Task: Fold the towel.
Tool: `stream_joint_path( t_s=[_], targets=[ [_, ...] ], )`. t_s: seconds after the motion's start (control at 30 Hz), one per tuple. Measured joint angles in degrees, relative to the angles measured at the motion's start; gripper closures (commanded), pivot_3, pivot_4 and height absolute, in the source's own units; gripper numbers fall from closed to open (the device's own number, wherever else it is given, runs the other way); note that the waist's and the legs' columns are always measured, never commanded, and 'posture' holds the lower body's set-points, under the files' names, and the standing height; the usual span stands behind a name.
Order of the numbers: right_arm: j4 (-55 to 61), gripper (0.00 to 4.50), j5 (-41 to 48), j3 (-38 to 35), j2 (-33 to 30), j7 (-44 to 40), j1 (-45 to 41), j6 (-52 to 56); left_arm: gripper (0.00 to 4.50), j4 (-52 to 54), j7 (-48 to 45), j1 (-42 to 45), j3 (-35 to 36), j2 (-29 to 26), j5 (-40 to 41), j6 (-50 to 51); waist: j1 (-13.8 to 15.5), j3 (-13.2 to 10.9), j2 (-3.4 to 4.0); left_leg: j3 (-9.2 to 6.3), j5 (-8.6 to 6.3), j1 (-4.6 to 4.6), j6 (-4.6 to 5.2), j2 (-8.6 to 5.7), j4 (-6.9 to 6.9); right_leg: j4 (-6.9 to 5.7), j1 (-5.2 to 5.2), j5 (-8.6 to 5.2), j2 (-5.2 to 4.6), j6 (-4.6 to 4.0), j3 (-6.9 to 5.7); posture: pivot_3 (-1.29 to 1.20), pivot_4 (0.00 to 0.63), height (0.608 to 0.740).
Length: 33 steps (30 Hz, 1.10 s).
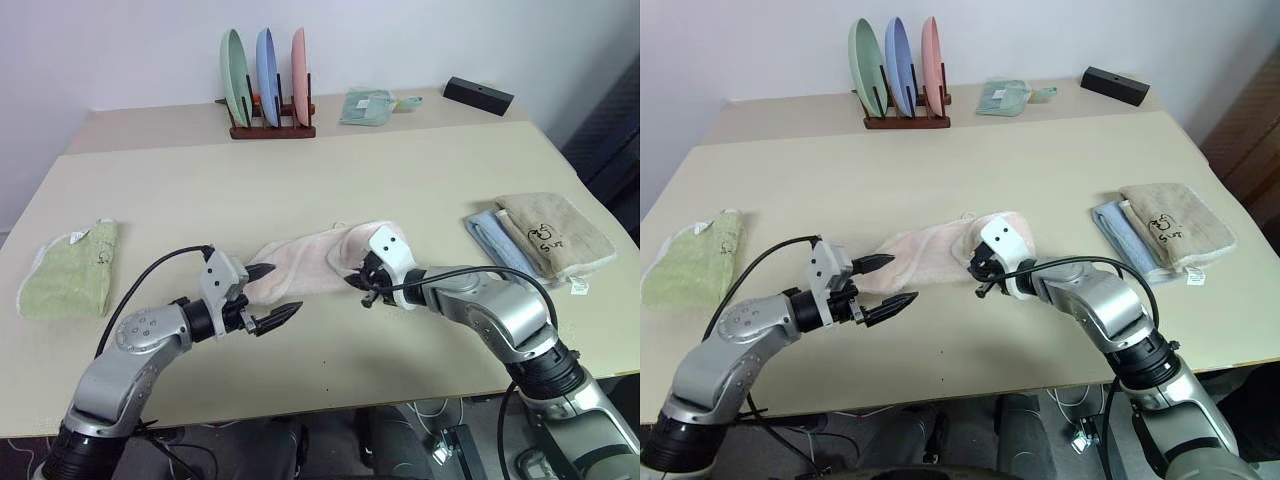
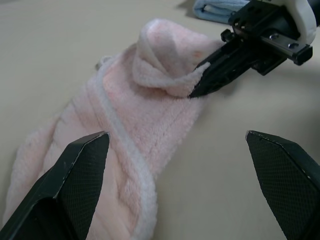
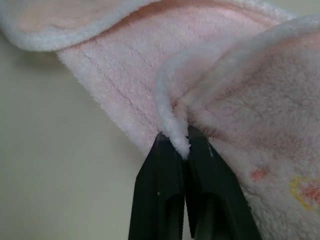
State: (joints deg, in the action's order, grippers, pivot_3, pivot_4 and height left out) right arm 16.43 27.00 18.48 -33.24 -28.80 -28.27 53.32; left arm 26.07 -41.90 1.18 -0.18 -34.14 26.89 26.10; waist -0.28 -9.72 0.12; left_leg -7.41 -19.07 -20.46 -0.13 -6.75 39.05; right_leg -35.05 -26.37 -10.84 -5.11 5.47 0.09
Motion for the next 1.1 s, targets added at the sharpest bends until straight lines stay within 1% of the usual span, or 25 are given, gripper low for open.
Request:
stream_joint_path(
  t_s=[0.1, 0.17, 0.2, 0.27, 0.3, 0.37, 0.47, 0.5, 0.53, 0.6, 0.63, 0.83, 0.97, 1.03, 1.1],
  targets=[
    [1.4, 1.61, 0.0, -1.4, -0.9, -3.3, 0.4, -1.5, 0.00, 0.9, 0.8, -1.2, 0.5, 0.0, 0.1, 0.3, 0.1, 0.0, 0.01, 0.00, 0.00, -0.01, 0.00, 0.00, 0.00, 0.00, 0.00, 0.00, 0.00, 0.00, 0.00, 0.00, 0.150, 0.730],
    [5.1, 0.44, 1.4, -4.3, -3.0, -6.3, 1.2, -3.1, 0.00, 1.3, 1.5, -2.3, 1.4, 0.0, 0.3, 0.9, 0.5, 0.0, 0.00, 0.00, -0.01, -0.01, 0.01, 0.00, -0.01, 0.03, 0.00, 0.00, 0.01, 0.01, 0.00, 0.00, 0.150, 0.730],
    [6.4, 0.03, 1.7, -5.4, -3.8, -7.2, 1.3, -3.5, 0.00, 1.3, 1.7, -2.7, 1.7, 0.0, 0.5, 1.1, 0.6, 0.0, 0.00, 0.00, -0.02, 0.00, 0.01, 0.00, -0.01, 0.04, 0.01, 0.00, 0.01, 0.01, 0.00, 0.00, 0.150, 0.730],
    [9.2, 0.03, 3.2, -8.7, -5.8, -9.9, 2.7, -4.6, 0.00, 2.0, 2.4, -4.2, 2.5, 0.6, 1.4, 1.9, 1.0, 0.0, -0.01, 0.00, -0.02, 0.01, 0.01, 0.01, 0.00, 0.05, 0.04, 0.00, 0.01, 0.01, 0.00, 0.00, 0.150, 0.730],
    [9.9, 0.19, 3.8, -10.0, -6.6, -11.4, 3.8, -5.4, 0.00, 2.6, 2.7, -5.4, 3.2, 0.7, 2.0, 2.2, 1.0, 0.0, -0.03, 0.00, -0.02, 0.01, 0.01, 0.01, 0.00, 0.05, 0.04, 0.00, 0.01, 0.01, 0.00, 0.00, 0.150, 0.730],
    [10.1, 0.89, 4.9, -12.1, -6.6, -12.5, 4.7, -6.0, 0.00, 3.3, 3.3, -7.1, 4.1, 0.8, 2.7, 2.5, 1.0, 0.0, -0.03, 0.01, -0.03, 0.01, 0.02, 0.01, 0.01, 0.05, 0.05, 0.00, 0.01, 0.01, 0.00, 0.00, 0.150, 0.730],
    [5.2, 2.37, 2.9, -13.7, -5.3, -10.7, 3.1, -8.1, 0.00, 4.7, 4.5, -9.5, 4.7, 2.3, 4.1, 3.5, 1.0, 0.0, -0.05, 0.02, -0.17, 0.07, 0.27, 0.02, 0.02, 0.04, 0.10, 0.00, 0.01, 0.00, 0.00, 0.00, 0.150, 0.730],
    [2.4, 2.85, 1.1, -13.6, -4.5, -10.0, 2.2, -9.5, 0.00, 5.1, 5.1, -10.3, 5.0, 3.0, 4.8, 3.8, 1.0, 0.0, -0.05, 0.02, -0.16, 0.08, 0.25, 0.02, 0.02, 0.04, 0.10, 0.00, 0.02, 0.00, 0.00, 0.00, 0.150, 0.730],
    [0.3, 3.44, -0.1, -13.5, -3.7, -9.4, 1.9, -10.5, 0.00, 5.3, 5.5, -10.7, 5.2, 3.3, 5.2, 4.0, 1.0, 0.0, -0.05, 0.02, -0.14, 0.07, 0.21, 0.03, 0.02, 0.03, 0.08, -0.01, 0.03, 0.00, 0.00, 0.00, 0.150, 0.730],
    [-4.6, 4.40, -2.7, -12.2, -1.2, -8.9, 1.0, -13.4, 0.00, 5.8, 6.7, -11.5, 6.0, 4.2, 5.9, 4.6, 1.0, 0.0, -0.05, 0.02, 0.00, 0.06, -0.03, 0.04, 0.00, 0.03, 0.07, -0.01, 0.03, -0.01, 0.00, 0.00, 0.150, 0.730],
    [-7.1, 4.46, -4.5, -11.1, -0.1, -8.8, 0.8, -15.5, 0.00, 6.0, 7.3, -12.0, 6.1, 4.8, 6.3, 4.9, 1.0, 0.0, -0.05, 0.03, 0.00, 0.05, -0.03, 0.04, 0.00, 0.03, 0.06, 0.00, 0.03, -0.01, 0.00, 0.00, 0.150, 0.730],
    [-19.9, 4.46, -12.5, -5.5, 5.4, -9.1, 0.8, -25.8, 0.00, 7.8, 11.0, -15.6, 6.3, 7.5, 7.8, 6.4, 1.0, 0.0, -0.04, 0.03, 0.00, 0.05, -0.04, 0.03, 0.01, 0.01, 0.05, 0.00, 0.04, -0.02, 0.01, 0.00, 0.150, 0.730],
    [-22.9, 4.46, -16.8, -3.5, 5.9, -10.6, 1.0, -32.0, 0.00, 9.5, 14.1, -17.9, 6.9, 9.1, 8.9, 7.5, 1.0, 0.0, -0.10, 0.03, -0.01, 0.11, -0.04, 0.03, 0.01, 0.01, 0.10, 0.00, 0.06, -0.02, 0.01, 0.00, 0.150, 0.730],
    [-22.8, 4.46, -16.7, -3.9, 6.0, -11.8, 1.2, -32.6, 0.00, 10.9, 16.3, -20.0, 8.7, 10.9, 11.4, 8.8, 0.9, 0.0, -0.09, 0.03, -0.01, 0.10, -0.04, 0.04, 0.01, 0.01, 0.10, 0.00, 0.06, -0.02, 0.02, 0.00, 0.150, 0.730],
    [-22.6, 3.94, -15.9, -5.1, 6.1, -12.9, 1.3, -32.1, 0.00, 12.0, 18.3, -21.9, 10.0, 12.4, 14.4, 10.4, 1.0, 0.0, -0.10, 0.02, -0.02, 0.08, -0.05, 0.04, 0.01, 0.00, 0.07, 0.00, 0.06, -0.02, 0.02, 0.00, 0.150, 0.730]
  ],
)
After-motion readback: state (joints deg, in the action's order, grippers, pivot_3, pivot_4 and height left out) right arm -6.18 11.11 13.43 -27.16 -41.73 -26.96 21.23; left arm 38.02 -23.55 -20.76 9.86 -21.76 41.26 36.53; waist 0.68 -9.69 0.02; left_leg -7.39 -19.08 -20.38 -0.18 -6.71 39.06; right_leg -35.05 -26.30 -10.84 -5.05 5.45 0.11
